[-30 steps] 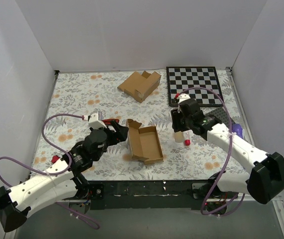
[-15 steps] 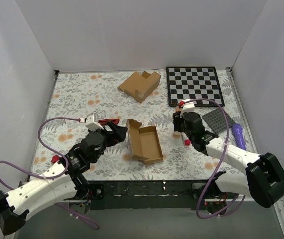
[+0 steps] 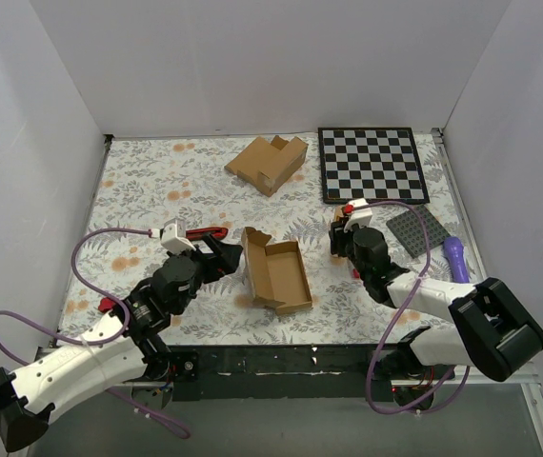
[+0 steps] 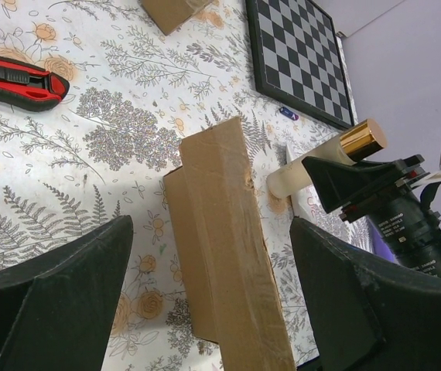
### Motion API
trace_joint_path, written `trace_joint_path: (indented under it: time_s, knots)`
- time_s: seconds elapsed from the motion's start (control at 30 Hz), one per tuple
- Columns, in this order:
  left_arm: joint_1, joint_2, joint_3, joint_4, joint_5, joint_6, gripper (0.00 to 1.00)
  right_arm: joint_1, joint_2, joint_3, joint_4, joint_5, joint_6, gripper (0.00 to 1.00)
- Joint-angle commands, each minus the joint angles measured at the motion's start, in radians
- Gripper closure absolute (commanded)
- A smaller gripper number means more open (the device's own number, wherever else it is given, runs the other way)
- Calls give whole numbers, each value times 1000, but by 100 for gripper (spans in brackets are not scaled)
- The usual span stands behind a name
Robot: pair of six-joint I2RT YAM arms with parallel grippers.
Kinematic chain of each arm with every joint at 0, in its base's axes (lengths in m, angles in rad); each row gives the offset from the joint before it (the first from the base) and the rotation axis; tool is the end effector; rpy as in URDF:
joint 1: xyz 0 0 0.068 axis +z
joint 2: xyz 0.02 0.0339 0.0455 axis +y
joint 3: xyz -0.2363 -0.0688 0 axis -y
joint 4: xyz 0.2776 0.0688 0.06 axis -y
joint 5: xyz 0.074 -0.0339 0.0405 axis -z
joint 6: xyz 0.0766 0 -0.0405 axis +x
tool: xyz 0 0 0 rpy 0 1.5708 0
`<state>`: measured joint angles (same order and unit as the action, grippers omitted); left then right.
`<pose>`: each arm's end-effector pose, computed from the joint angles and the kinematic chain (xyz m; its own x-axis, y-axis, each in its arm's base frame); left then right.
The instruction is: Unpack the express box
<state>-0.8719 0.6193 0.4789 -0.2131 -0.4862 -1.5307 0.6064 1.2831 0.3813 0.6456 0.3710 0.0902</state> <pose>0.1843 -0.1636 0.2222 -0.4034 -0.8931 -0.1992 -0.2067 0.3011 -0.9309 0.2729 0.1555 0.1227 -0.2293 -0.0568 -0.9717 -0.2232 0.9748 -0.0044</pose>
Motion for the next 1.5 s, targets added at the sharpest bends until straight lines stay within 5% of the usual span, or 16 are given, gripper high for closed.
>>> trace_joint_path:
  time_s: [0.0, 0.1, 0.4, 0.5, 1.1, 1.27, 1.47]
  knots:
    - [2, -23, -14, 0, -14, -6, 17, 1, -24, -15, 160, 23, 25, 91]
    - [2, -20, -14, -3, -14, 3, 16, 7, -44, -22, 95, 32, 65, 60]
    - [2, -33, -17, -3, -8, 41, 14, 24, -140, -7, -73, 29, 140, 29]
    - [2, -38, -23, 6, -6, 47, 14, 26, -171, 21, -119, 5, 144, 10]
    - [2, 14, 36, -35, -64, 41, 6, 24, -476, 205, -510, 48, 215, 4]
    - [2, 42, 122, -101, -83, 50, 2, 24, -753, 52, -495, -30, 181, 3]
    - [4, 169, 262, -195, -87, -15, 2, 27, -843, 33, -624, -225, 111, 2]
